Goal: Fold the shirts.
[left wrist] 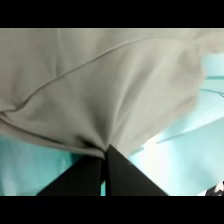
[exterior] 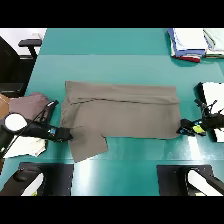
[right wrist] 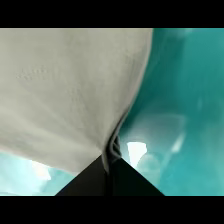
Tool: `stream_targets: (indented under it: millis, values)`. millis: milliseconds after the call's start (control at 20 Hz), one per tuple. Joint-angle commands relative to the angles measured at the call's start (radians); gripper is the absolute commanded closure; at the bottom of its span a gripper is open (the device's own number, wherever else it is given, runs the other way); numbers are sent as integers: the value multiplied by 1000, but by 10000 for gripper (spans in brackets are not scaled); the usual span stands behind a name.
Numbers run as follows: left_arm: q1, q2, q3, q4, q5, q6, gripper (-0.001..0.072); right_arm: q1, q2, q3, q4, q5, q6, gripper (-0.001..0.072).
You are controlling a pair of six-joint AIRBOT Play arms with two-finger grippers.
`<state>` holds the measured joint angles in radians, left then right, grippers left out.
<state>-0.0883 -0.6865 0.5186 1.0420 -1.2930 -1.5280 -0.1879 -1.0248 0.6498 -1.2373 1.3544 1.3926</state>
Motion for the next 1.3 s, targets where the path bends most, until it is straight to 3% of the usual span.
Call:
stream_targets:
  millis: [0, 150, 300, 700, 1000, 1050, 1100, 1150, 1250]
  values:
    - [0, 164, 1, 18, -198, -74, 684, 22, 164, 7, -141, 157, 43, 692]
    - [0, 217, 29, 7, -255, -95, 684, 23, 299, 10, -171, 208, 104, 692]
    - [0, 166, 84, 23, -126, -60, 684, 23, 288, 79, -168, 193, 126, 693]
    - [0, -312, 309, 41, 287, 126, 682, 183, -206, 454, -136, 5, 126, 692]
    - [0, -512, 367, 65, 462, 134, 680, 188, -500, 703, 9, -23, 125, 689]
    - [0, -517, 369, 65, 470, 134, 595, 188, -527, 734, 16, -16, 125, 653]
    - [0, -518, 373, 64, 472, 130, 299, 188, -547, 762, 16, -15, 125, 507]
    - [0, -518, 382, 63, 465, 116, 131, 187, -559, 785, 15, -16, 124, 443]
    - [0, -517, 433, 63, 411, 114, 167, 169, -559, 818, 17, 8, 76, 310]
